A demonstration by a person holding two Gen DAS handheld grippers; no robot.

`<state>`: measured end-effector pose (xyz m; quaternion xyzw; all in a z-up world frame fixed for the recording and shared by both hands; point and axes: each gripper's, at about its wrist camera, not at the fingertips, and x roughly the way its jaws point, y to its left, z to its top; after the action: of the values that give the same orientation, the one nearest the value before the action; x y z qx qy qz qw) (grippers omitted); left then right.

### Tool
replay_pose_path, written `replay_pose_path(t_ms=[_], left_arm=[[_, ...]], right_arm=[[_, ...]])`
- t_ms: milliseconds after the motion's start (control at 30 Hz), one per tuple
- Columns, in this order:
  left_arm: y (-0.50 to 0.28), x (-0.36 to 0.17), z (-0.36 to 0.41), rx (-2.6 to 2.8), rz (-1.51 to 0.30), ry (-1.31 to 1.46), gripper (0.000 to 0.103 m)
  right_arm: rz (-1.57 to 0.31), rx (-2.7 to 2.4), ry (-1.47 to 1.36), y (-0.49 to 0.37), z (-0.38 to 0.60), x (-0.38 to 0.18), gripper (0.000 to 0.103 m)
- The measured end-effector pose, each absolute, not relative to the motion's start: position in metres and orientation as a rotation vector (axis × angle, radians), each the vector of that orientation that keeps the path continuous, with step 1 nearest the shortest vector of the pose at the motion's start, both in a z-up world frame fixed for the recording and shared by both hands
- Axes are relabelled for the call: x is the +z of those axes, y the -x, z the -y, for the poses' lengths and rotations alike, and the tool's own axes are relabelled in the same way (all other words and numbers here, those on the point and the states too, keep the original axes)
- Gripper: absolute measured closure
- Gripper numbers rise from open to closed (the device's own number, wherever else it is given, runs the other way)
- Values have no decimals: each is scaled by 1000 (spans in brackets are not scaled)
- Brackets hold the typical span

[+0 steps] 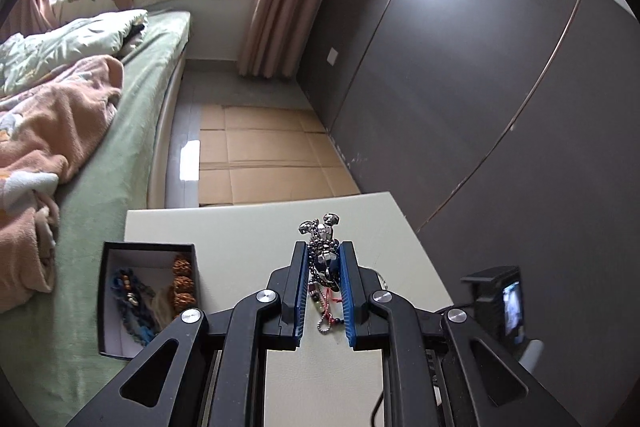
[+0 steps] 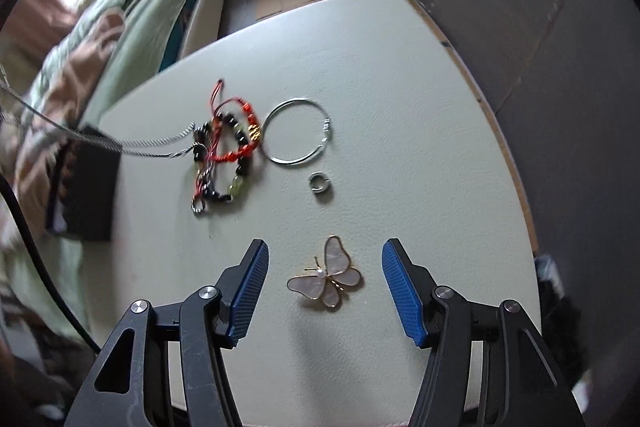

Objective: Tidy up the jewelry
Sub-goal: 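Lift the silver chains with the left tool while the right tool grasps the pink butterfly charm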

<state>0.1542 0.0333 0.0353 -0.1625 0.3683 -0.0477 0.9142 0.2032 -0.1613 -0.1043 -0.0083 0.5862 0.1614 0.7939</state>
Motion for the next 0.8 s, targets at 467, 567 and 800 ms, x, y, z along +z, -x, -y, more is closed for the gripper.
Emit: replay_pose_path(t_ms=[467,567,800], left_arm=[[-128,60,-62,-81,-681,385,87],[-123,66,-63,-81,-663,386,87],[-119,71,-64,-80,-649,386,87]], right_arm=[[-1336,484,-122,-195,178,-116,40],[-1325,476,-67,-187,171,-116,40],[-1250,348,220,-178,134,-119,40]])
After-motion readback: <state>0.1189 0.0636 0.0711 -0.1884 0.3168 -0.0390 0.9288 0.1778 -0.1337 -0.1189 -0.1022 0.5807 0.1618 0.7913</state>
